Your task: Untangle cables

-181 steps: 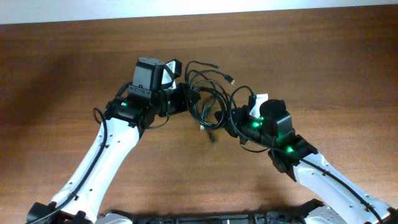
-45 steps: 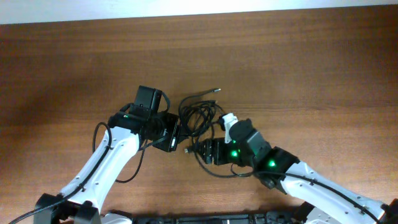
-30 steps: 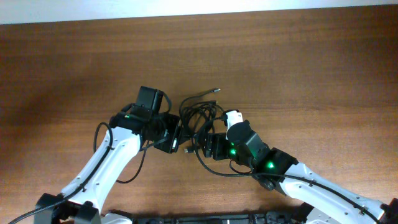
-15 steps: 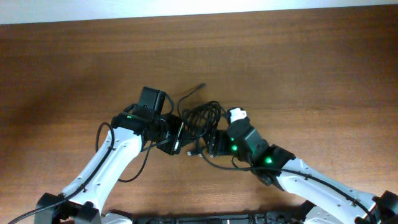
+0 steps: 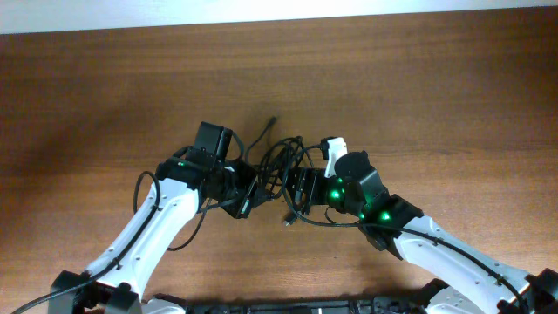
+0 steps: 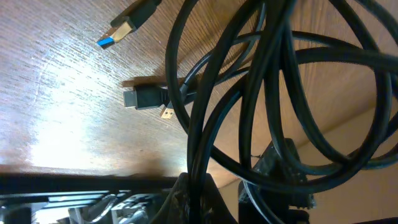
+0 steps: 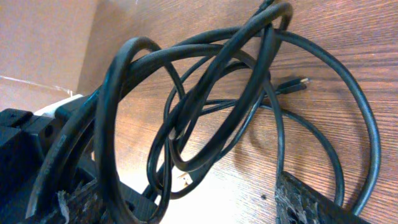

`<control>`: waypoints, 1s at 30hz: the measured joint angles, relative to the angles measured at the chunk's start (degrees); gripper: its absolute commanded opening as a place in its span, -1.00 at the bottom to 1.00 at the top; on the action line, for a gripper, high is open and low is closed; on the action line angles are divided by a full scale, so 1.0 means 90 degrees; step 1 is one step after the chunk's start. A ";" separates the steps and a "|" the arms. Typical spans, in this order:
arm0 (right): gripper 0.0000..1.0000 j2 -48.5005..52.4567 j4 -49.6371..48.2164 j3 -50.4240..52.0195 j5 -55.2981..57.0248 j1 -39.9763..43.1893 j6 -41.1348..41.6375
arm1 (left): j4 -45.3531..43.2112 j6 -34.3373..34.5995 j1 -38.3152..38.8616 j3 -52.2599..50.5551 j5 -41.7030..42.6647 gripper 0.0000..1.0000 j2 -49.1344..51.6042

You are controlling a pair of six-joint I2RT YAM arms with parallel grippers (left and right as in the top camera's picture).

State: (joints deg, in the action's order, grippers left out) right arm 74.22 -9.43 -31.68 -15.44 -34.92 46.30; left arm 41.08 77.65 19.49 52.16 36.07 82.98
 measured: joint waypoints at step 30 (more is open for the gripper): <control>-0.88 -0.2511 0.3007 -0.0024 -0.0656 0.4284 -0.0838 | -0.1243 -0.5022 -0.5000 0.0112 0.0673 -1.00 -0.1824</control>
State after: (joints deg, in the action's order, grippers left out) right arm 51.62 17.63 -31.90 -21.34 3.64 38.76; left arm 29.89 32.45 -25.52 53.17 42.13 66.57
